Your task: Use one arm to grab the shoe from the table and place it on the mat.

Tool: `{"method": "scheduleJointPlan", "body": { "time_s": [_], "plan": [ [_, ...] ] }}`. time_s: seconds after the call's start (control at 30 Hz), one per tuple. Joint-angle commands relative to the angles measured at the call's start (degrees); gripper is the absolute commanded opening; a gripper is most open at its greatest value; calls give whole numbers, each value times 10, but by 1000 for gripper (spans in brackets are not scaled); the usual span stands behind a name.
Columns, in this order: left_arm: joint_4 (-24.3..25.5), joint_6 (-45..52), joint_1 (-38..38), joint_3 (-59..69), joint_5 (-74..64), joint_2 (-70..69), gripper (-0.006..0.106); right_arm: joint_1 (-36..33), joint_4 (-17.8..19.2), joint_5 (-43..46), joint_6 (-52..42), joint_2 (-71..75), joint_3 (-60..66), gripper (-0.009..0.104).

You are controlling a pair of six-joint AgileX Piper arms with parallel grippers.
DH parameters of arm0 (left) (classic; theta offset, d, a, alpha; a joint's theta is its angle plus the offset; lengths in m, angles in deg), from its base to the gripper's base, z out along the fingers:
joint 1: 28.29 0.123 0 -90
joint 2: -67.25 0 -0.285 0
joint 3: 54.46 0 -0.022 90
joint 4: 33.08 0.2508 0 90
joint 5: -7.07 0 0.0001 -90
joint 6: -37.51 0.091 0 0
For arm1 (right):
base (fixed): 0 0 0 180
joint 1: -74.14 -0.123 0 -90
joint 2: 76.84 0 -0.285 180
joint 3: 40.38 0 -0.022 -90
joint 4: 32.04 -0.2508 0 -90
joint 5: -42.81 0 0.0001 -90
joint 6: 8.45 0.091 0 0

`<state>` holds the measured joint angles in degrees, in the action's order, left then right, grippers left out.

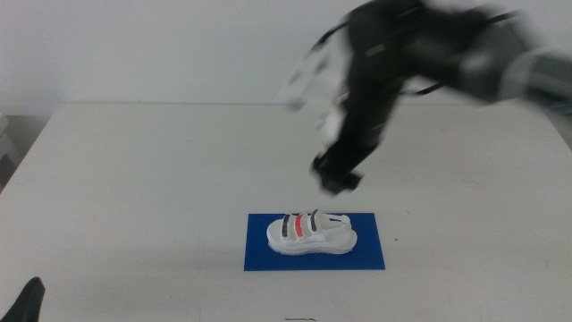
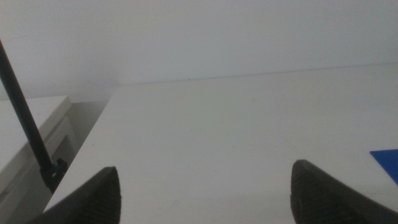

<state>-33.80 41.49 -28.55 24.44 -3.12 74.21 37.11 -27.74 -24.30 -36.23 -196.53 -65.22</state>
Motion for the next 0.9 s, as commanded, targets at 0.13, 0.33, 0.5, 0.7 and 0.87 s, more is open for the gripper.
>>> {"method": "scheduleJointPlan", "body": {
  "time_s": [0.13, 0.33, 0.5, 0.7, 0.87],
  "plan": [
    [-5, -8, -2, -2, 48, -11, 94, 87, 4, 286, 175, 279, 274, 86],
    [-5, -8, -2, -2, 48, -11, 94, 186, 10, 467, 252, 466, 480, 85],
    [-5, -8, -2, -2, 48, -11, 94, 251, 6, 544, 262, 589, 605, 85],
    [-5, -8, -2, -2, 48, -11, 94, 306, -9, 665, 260, 761, 746, 85],
    [-5, -8, -2, -2, 48, -11, 94, 320, -36, 677, 259, 881, 825, 85]
  ]
}}
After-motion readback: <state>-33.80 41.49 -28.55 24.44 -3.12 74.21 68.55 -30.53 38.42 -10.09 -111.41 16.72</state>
